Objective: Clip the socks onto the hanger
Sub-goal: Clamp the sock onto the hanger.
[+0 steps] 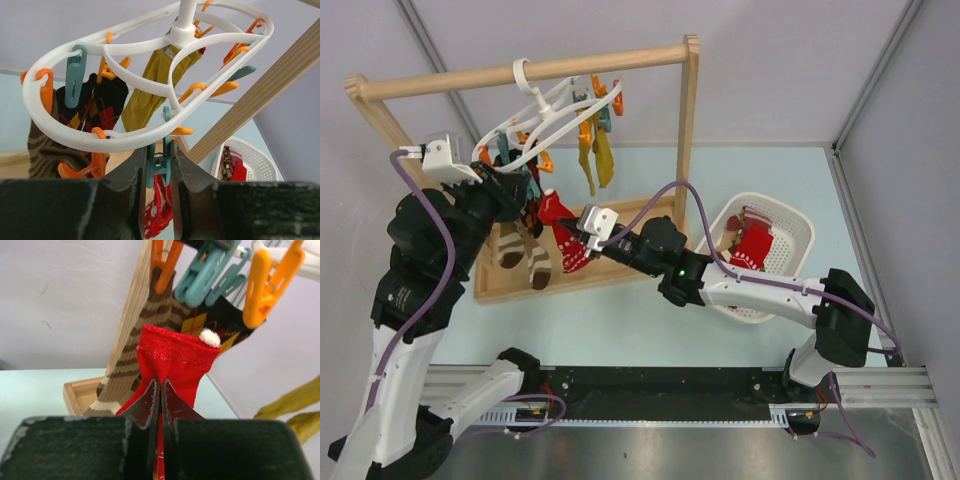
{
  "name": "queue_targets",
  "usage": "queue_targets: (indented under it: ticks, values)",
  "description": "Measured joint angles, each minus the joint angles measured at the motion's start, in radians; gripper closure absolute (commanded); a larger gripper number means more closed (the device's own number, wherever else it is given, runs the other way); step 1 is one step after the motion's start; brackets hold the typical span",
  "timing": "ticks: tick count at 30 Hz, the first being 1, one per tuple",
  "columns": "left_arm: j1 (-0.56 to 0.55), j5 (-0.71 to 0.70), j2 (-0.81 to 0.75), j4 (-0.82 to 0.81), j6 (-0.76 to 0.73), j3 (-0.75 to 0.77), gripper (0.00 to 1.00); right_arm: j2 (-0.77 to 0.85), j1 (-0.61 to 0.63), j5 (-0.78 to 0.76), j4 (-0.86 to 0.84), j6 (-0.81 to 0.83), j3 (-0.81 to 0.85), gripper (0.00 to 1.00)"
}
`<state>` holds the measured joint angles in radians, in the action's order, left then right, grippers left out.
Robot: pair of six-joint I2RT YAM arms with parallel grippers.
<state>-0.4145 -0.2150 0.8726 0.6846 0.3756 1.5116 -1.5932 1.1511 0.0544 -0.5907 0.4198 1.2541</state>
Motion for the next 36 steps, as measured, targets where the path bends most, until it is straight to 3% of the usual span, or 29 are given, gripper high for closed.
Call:
queue_targets:
  ticks: [36]
  values:
    - [0.0, 0.021, -0.023, -0.055, 0.008, -0.058, 0.81, -0.092, -0.033, 0.053, 0.002, -0.053, 0.154, 1.0]
